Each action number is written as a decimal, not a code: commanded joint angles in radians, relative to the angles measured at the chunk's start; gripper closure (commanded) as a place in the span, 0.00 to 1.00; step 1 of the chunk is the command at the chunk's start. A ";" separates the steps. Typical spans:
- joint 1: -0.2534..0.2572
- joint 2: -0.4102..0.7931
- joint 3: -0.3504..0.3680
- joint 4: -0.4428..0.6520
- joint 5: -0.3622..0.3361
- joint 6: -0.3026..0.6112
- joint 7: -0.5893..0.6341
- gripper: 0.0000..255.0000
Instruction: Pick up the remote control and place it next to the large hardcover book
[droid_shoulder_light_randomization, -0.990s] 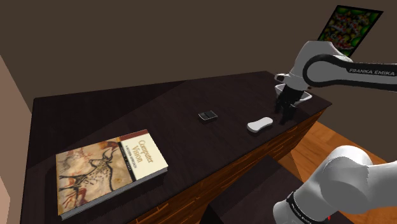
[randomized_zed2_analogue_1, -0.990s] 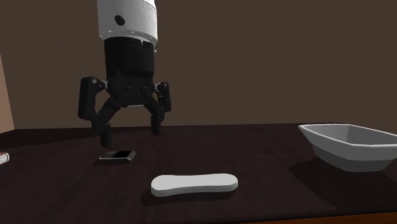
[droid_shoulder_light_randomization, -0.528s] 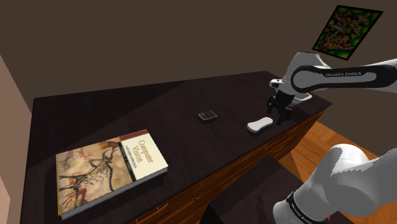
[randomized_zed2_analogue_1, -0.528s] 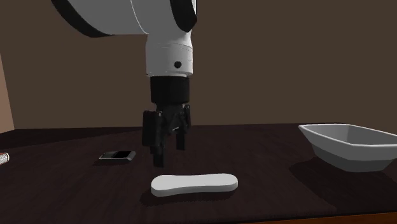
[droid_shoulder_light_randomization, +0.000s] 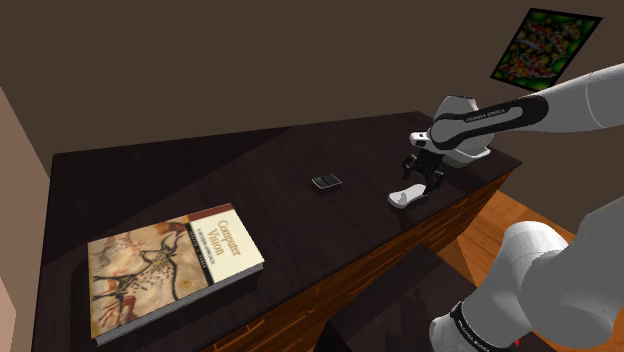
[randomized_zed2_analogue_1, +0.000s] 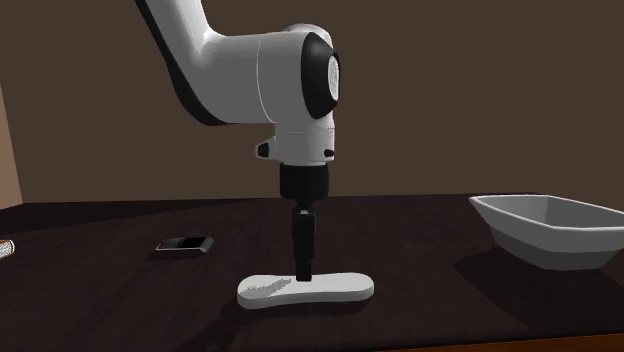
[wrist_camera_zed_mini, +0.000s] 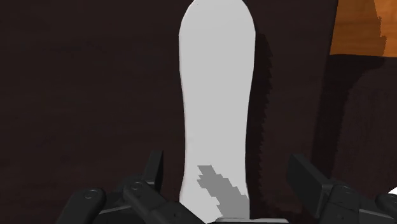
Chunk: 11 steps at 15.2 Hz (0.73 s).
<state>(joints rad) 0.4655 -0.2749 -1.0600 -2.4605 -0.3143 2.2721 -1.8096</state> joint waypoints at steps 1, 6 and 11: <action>0.033 0.042 -0.041 -0.003 0.032 0.041 -0.052 0.00; 0.093 0.132 -0.109 -0.030 0.119 0.130 -0.118 0.00; 0.100 0.145 -0.116 -0.033 0.134 0.141 -0.129 0.00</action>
<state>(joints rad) 0.5642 -0.1315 -1.1748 -2.4933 -0.1827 2.4112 -1.9371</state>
